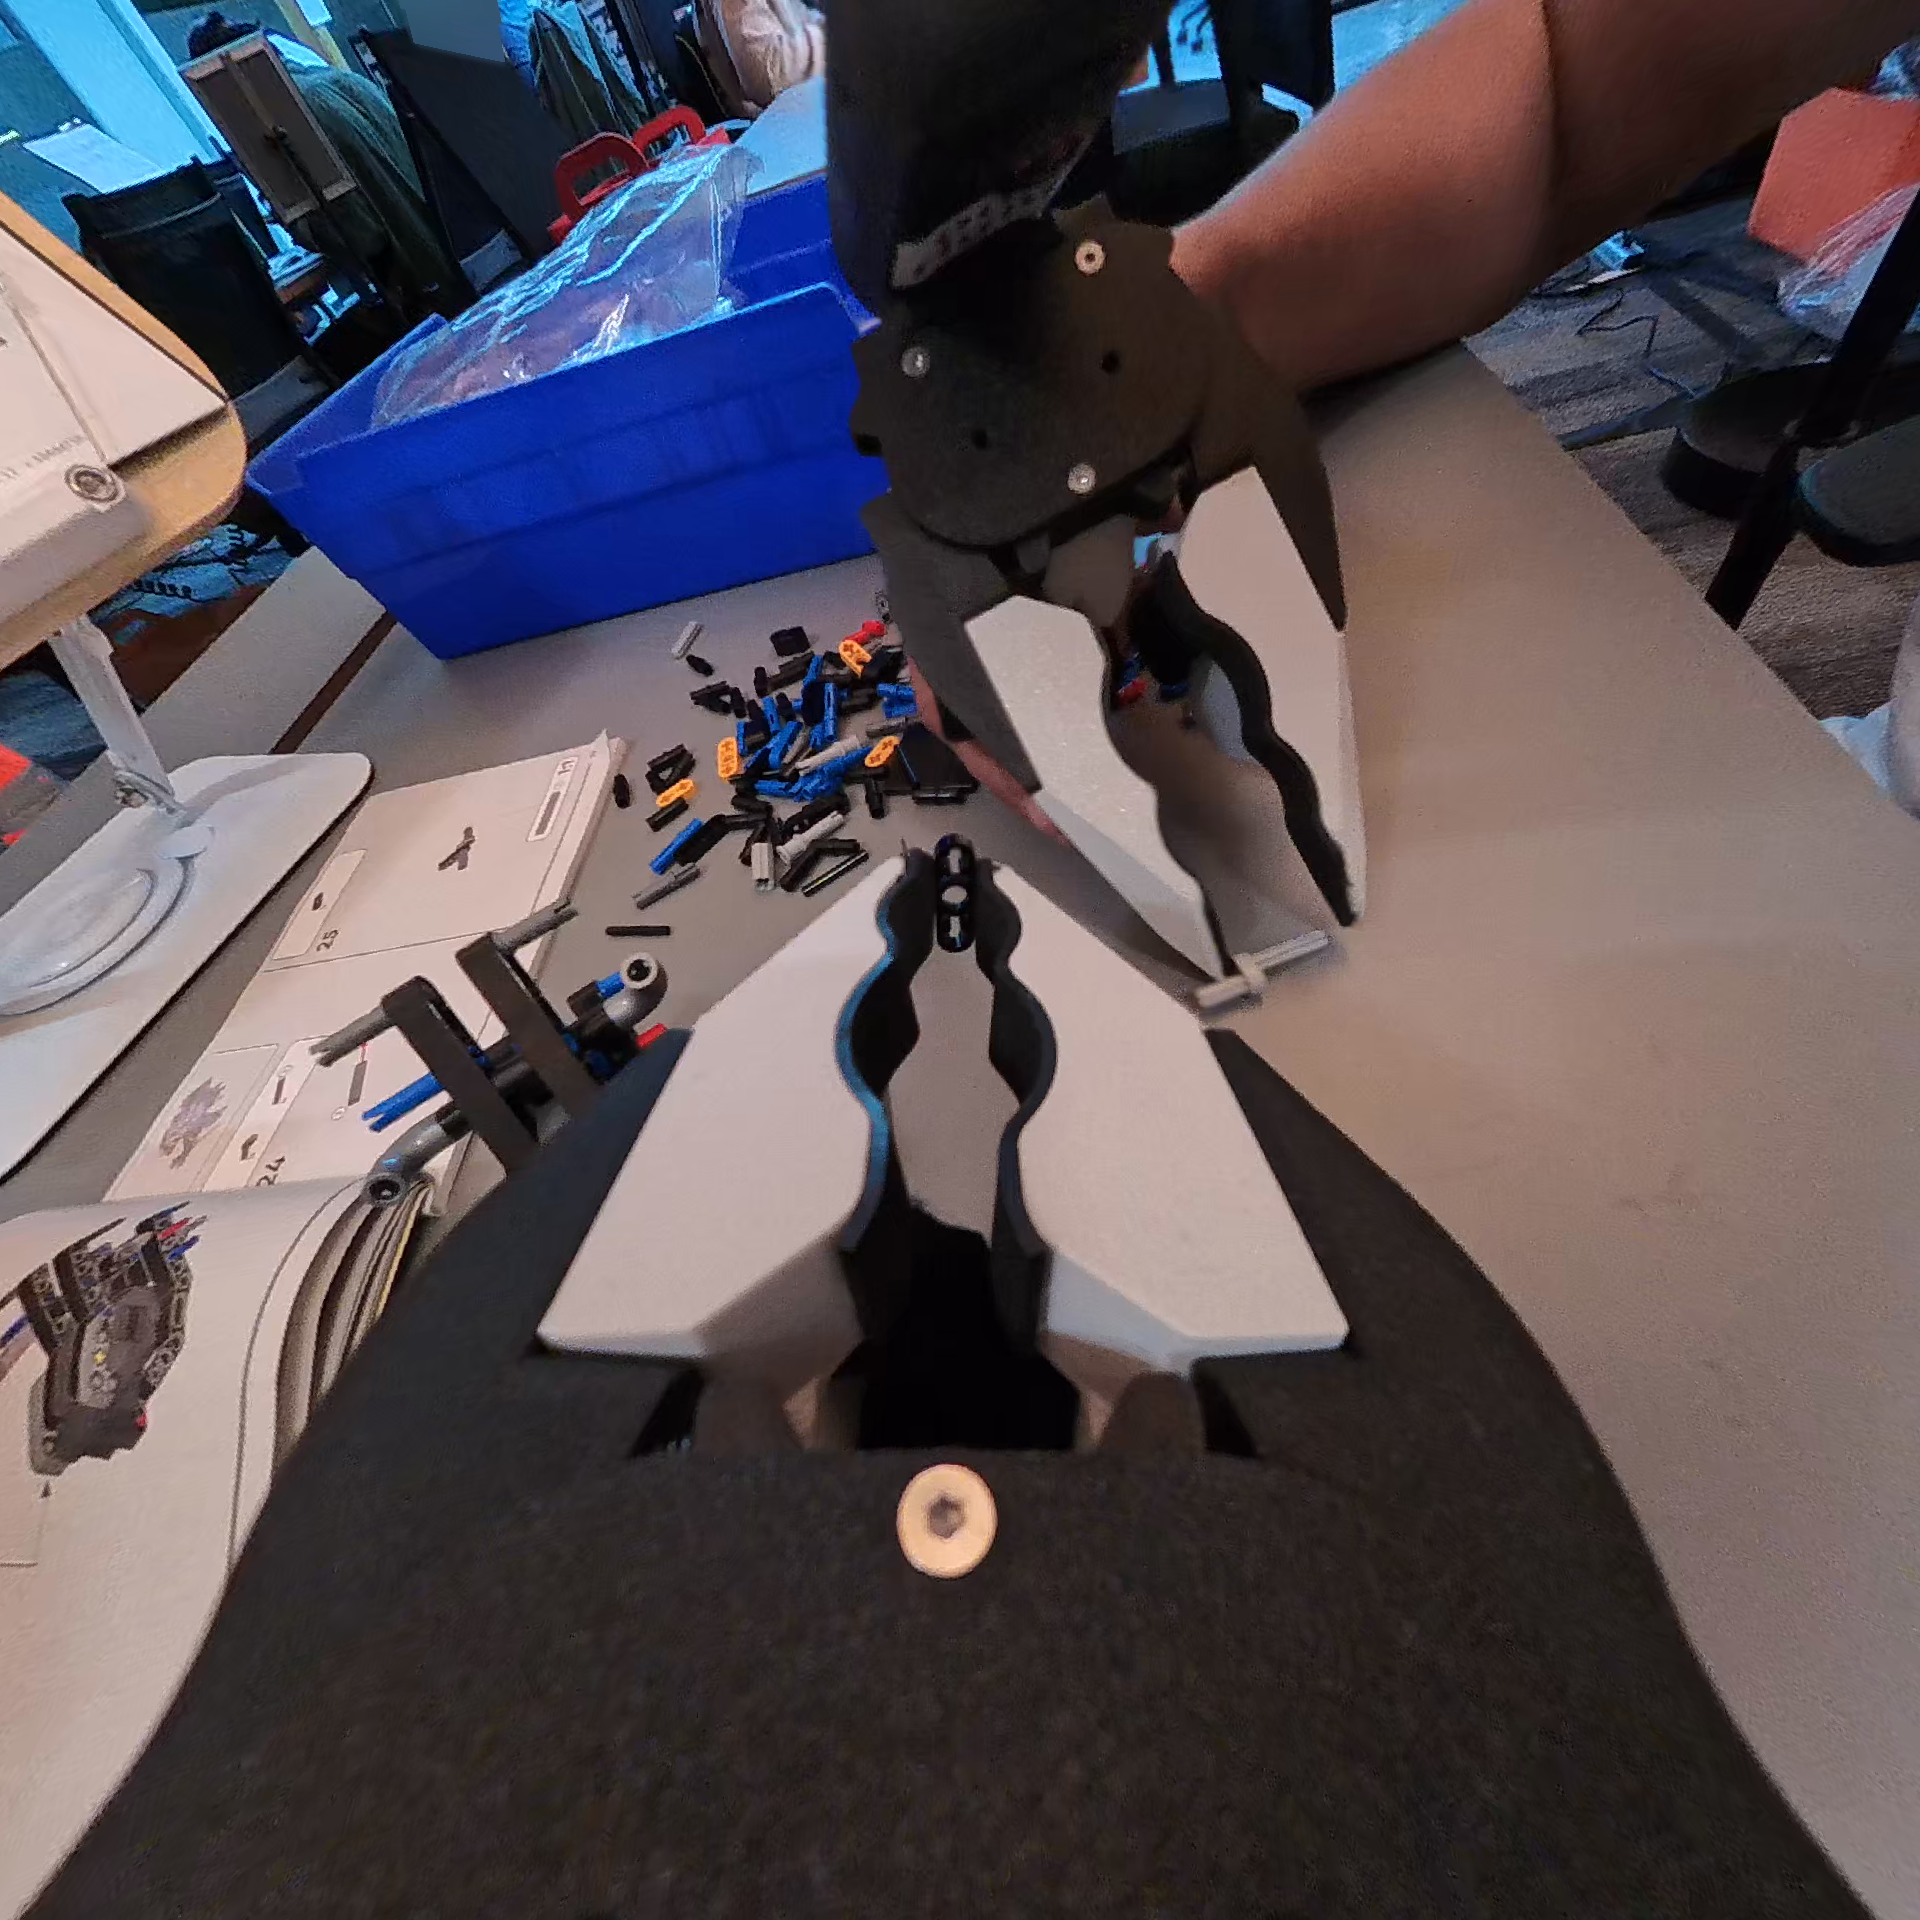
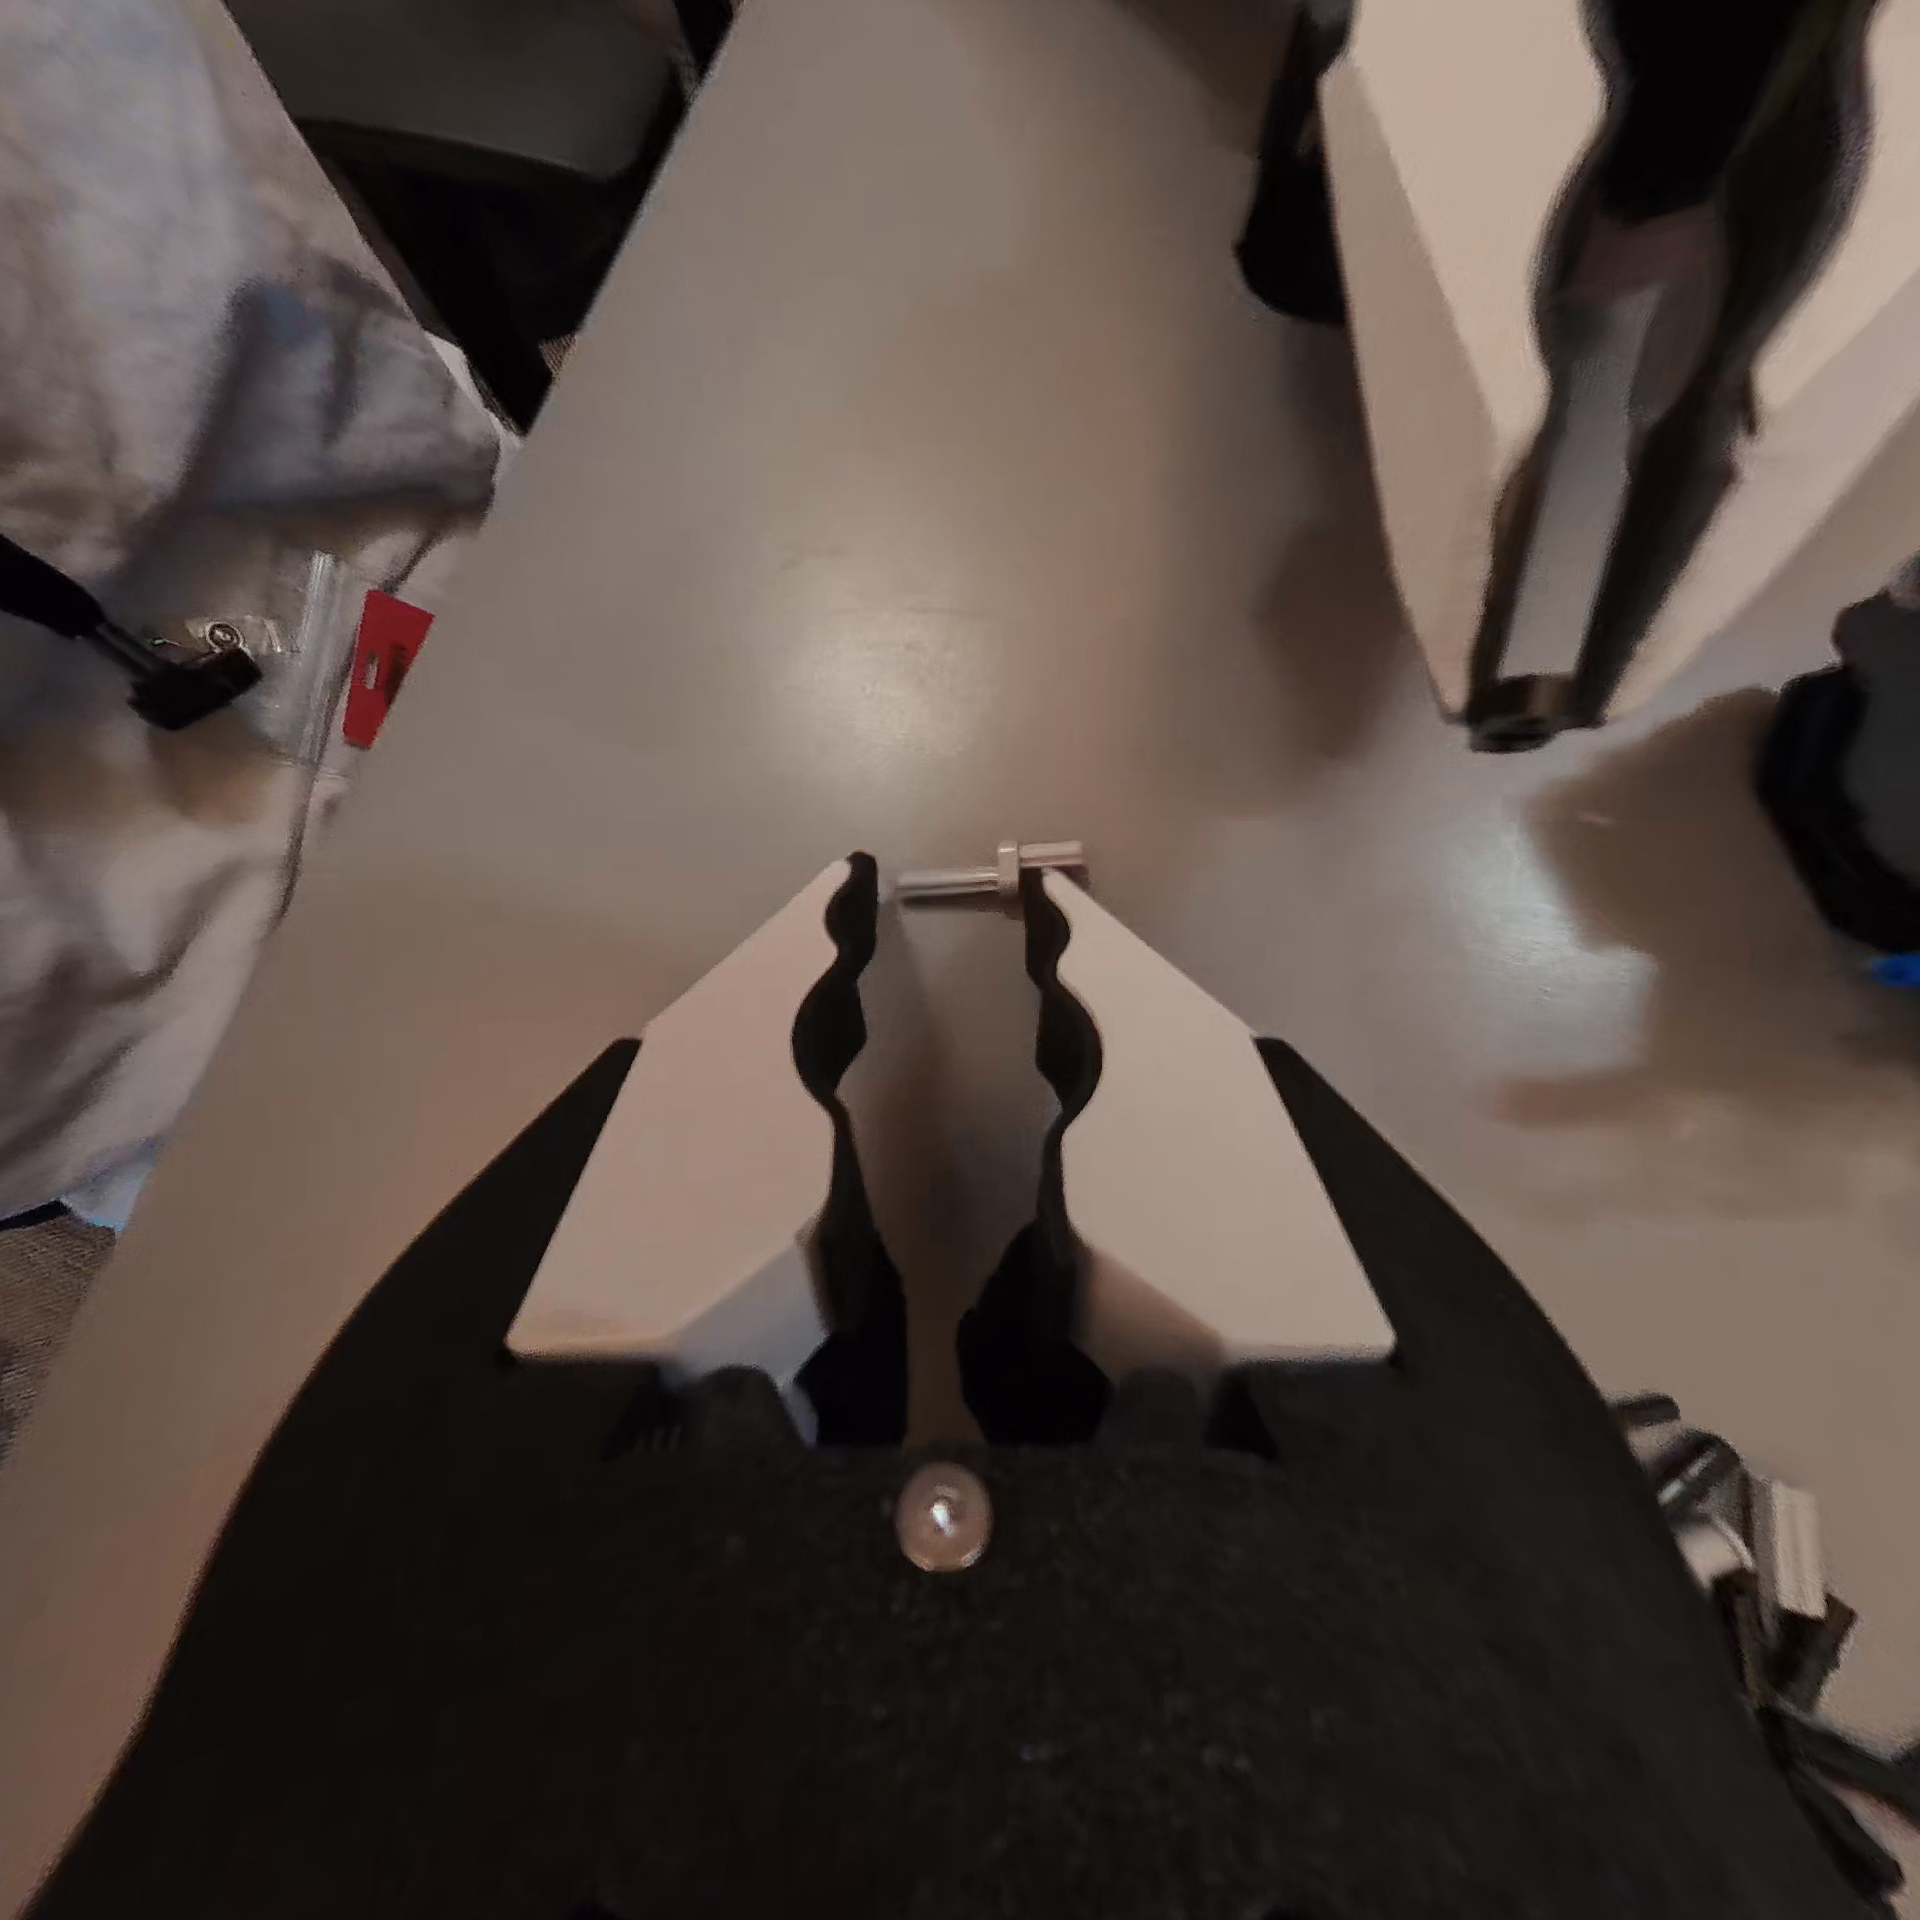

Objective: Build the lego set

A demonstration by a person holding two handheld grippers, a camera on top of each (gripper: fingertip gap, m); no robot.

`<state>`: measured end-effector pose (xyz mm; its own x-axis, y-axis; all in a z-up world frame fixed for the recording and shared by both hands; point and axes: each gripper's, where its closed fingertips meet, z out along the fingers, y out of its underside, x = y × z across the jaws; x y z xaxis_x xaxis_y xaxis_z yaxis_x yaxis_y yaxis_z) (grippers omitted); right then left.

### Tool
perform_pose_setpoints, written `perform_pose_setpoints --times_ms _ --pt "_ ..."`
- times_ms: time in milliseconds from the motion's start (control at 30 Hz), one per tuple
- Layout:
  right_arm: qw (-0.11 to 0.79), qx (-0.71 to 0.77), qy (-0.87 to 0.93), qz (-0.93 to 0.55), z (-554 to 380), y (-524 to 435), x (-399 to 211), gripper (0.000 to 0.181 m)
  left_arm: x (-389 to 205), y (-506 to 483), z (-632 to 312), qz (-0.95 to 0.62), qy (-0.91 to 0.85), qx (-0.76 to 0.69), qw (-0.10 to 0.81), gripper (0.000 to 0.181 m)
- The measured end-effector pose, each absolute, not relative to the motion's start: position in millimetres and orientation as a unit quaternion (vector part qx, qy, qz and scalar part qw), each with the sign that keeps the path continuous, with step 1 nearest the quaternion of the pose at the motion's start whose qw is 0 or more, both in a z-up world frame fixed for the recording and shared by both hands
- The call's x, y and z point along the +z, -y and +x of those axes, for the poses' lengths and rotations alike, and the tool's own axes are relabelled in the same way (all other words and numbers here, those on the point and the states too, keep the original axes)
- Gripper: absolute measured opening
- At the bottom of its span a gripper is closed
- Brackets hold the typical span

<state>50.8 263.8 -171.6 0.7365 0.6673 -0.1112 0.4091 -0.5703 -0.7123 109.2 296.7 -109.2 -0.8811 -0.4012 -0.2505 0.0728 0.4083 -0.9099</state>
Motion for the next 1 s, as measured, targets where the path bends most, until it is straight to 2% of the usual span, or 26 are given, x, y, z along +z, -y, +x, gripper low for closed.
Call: perform_pose_setpoints --times_ms 167,300,433,533,600,700,933,1000 --pt "0.344 0.22 0.331 -0.851 25.5 -253.6 -164.2 0.024 -109.6 -295.6 107.3 -0.098 -0.81 -0.536 0.218 0.006" --pt "0.349 0.195 0.351 -0.846 29.9 -250.6 -160.9 0.023 -111.1 -294.1 105.8 -0.095 -0.812 -0.535 0.214 0.006" --pt "0.395 0.127 0.409 -0.813 27.6 -261.6 -152.4 0.027 -114.1 -291.7 103.9 -0.091 -0.816 -0.532 0.209 0.006" --pt "0.379 0.133 0.433 -0.807 23.6 -259.9 -159.9 0.025 -118.2 -290.0 102.8 -0.086 -0.821 -0.525 0.207 0.006" --pt "0.362 0.18 0.424 -0.811 17.6 -253.2 -160.7 0.031 -117.7 -289.2 102.3 -0.086 -0.82 -0.527 0.206 0.006" --pt "0.349 0.145 0.437 -0.816 22.0 -258.1 -168.3 0.037 -114.6 -288.7 101.8 -0.085 -0.817 -0.531 0.207 0.006" --pt "0.349 0.095 0.451 -0.816 27.8 -259.1 -175.3 0.01 -114.1 -288.3 101.0 -0.083 -0.818 -0.531 0.208 0.006" --pt "0.353 0.098 0.442 -0.819 26.9 -260.0 -175.3 0.01 -113.8 -288.1 100.8 -0.081 -0.818 -0.53 0.209 0.006"
